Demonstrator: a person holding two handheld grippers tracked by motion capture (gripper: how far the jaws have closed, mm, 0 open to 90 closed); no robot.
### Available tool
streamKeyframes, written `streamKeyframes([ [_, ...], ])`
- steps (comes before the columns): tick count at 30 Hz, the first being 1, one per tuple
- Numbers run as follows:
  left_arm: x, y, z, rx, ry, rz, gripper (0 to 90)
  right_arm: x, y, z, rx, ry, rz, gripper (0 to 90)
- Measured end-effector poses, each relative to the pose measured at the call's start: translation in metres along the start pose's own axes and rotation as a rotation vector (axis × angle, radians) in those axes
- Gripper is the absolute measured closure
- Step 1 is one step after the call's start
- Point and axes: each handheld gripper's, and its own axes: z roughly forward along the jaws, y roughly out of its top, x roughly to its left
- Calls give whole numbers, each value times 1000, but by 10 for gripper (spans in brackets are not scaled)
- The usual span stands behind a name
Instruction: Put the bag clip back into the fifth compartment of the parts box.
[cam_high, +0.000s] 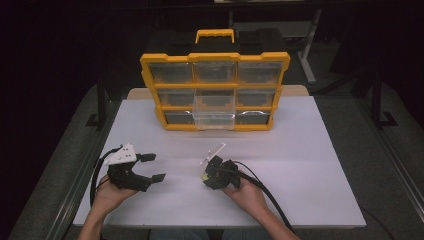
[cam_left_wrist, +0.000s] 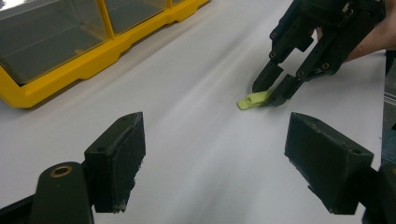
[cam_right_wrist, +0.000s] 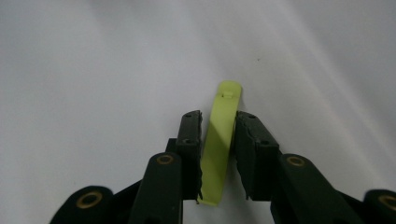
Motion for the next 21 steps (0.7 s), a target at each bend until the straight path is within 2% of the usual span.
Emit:
streamKeyframes([
  [6, 0, 0, 1, 6, -1, 11, 205, 0, 0, 0, 4, -5, 1, 746],
  [14, 1, 0, -2, 1, 3, 11, 205, -1, 0, 0, 5, -1, -3, 762],
  [15, 1, 0, -2, -2, 4, 0, 205, -2, 0, 0, 5, -4, -7, 763],
  [21, 0, 0, -1, -1, 1, 3, 205, -5, 0, 0, 6, 19, -6, 768],
])
